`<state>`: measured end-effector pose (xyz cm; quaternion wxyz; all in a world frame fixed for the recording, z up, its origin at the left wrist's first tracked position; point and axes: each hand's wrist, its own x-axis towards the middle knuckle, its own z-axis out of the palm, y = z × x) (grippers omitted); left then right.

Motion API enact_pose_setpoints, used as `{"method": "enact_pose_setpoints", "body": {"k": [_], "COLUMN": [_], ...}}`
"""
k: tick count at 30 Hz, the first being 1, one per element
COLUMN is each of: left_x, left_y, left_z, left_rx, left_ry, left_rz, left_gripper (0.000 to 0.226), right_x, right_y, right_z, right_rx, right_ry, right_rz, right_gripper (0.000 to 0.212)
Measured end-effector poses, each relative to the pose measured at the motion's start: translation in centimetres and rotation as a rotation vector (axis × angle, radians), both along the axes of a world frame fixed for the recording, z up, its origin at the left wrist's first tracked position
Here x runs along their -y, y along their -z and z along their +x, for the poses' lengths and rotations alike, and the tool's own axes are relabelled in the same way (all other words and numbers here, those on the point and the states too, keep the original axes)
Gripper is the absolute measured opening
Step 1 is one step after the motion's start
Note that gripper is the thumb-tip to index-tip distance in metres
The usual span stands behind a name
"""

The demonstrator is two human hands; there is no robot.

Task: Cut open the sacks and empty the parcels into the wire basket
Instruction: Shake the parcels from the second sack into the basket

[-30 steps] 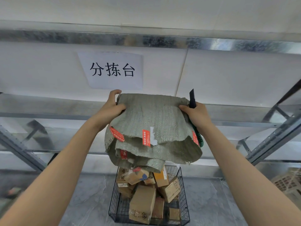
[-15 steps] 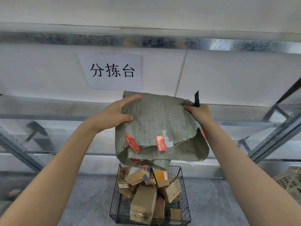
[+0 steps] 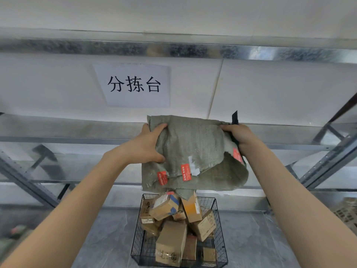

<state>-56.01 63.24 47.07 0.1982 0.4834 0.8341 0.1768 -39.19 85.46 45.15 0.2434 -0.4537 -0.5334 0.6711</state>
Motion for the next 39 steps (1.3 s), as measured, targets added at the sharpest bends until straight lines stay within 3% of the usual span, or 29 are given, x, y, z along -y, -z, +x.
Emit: {"method": "enact_pose_setpoints", "body": {"k": [6, 9, 12, 14, 19, 24, 28, 32, 39], "left_x": [-0.4, -0.4, -0.2, -0.1, -0.1, -0.4, -0.4, -0.4, 0.4], "left_y": [0.5, -0.3, -0.9, -0.9, -0.4, -0.3, -0.6, -0.6, -1.0], "left_z": [-0.7, -1.0, -1.2, -1.5, -1.7, -1.7, -1.9, -2.5, -3.2], "left_rx": [-0.084, -0.095, -0.045, -0.028, -0.023, -0.014, 0.05, 0.111, 0.312], "left_ry": [-0.025, -0.069, -0.124, -0.164, -0.278, -0.353, -0.392, -0.421, -0.322], "left_rz": [0.145, 0.232, 0.26, 0.267, 0.294, 0.341, 0.313, 0.261, 0.142], "left_gripper": [0.069, 0.049, 0.035, 0.026, 0.032, 0.019, 0.03, 0.03, 0.017], "right_x": [0.2, 0.8, 1.3, 1.3, 1.8, 2.0, 2.3, 3.5, 3.9], "right_y": [0.6, 0.2, -0.9, -1.2, -2.1, -1.5, -1.2, -1.2, -1.4], "right_z": [0.1, 0.6, 1.3, 1.7, 2.1, 2.0, 1.7, 1.3, 0.6], "right_rx": [-0.025, -0.077, 0.025, 0.123, 0.373, 0.374, 0.293, 0.336, 0.295], "right_ry": [-0.046, -0.168, -0.418, -0.516, -0.613, -0.736, -0.825, -0.753, -0.511], "right_rz": [0.042, 0.106, 0.161, 0.151, 0.133, 0.17, 0.24, 0.403, 0.533], "right_gripper": [0.01, 0.027, 0.033, 0.054, 0.046, 0.037, 0.05, 0.054, 0.028]}}
